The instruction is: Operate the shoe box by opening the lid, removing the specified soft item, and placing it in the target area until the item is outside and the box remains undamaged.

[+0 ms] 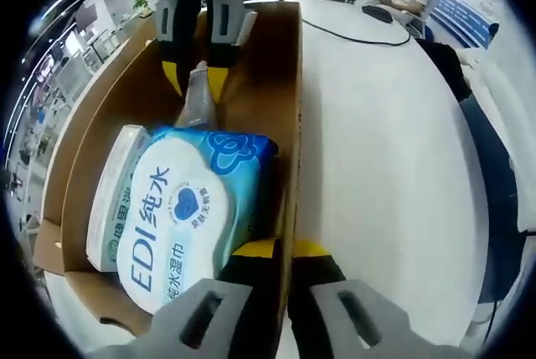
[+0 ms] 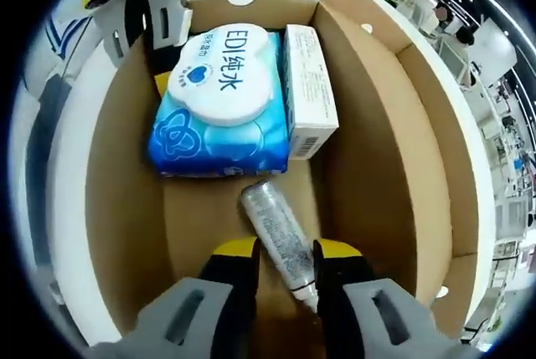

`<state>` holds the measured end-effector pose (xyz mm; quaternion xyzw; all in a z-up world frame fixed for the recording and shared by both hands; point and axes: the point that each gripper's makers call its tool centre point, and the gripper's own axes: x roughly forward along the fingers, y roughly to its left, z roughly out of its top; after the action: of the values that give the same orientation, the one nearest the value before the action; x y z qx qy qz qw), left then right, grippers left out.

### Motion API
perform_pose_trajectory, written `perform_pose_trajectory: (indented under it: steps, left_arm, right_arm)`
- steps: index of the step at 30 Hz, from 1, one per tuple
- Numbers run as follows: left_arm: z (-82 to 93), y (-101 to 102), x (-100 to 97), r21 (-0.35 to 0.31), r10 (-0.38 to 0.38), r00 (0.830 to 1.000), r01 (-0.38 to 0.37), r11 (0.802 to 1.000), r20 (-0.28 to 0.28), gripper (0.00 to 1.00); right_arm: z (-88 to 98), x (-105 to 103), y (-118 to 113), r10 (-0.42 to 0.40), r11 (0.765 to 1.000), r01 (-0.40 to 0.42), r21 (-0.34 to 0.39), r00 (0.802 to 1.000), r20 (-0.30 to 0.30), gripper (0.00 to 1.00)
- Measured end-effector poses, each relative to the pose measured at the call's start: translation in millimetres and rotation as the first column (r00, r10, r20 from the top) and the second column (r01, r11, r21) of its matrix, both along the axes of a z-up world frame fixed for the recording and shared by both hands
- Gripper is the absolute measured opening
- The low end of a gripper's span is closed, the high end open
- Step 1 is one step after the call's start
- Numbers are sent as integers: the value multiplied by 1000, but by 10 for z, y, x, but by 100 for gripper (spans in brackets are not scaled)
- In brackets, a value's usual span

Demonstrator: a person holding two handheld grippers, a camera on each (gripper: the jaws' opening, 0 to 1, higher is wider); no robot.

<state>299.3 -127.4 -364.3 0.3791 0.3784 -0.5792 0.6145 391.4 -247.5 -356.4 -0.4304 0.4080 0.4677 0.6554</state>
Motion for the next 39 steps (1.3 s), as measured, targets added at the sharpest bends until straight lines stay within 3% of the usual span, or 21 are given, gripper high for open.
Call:
perform_pose_trajectory:
  steps: [12,18,26,39]
  left_arm:
    - [-6,-1,-2,1,3,1000,-3,1000,0,1]
    - [-2,-1,-4,-1,4,1000,-4,1000,0,1]
    - [-3,-2,-4,-2,8,1000,-8,1000,-1,1]
    - [-6,-4,-3,-6,4,1000,-4,1000,-8,1]
  right_arm:
    - [111,-389,49,-32,999,33,6,999,-43,19]
    - [83,-383,34,-16,1000,16,-1,999,-52,20]
    - [79,-331,59,-5,1000,5,-5,996,-85,28]
    - [-74,-292,-15,17,1000,-21,-23,989,-148,21]
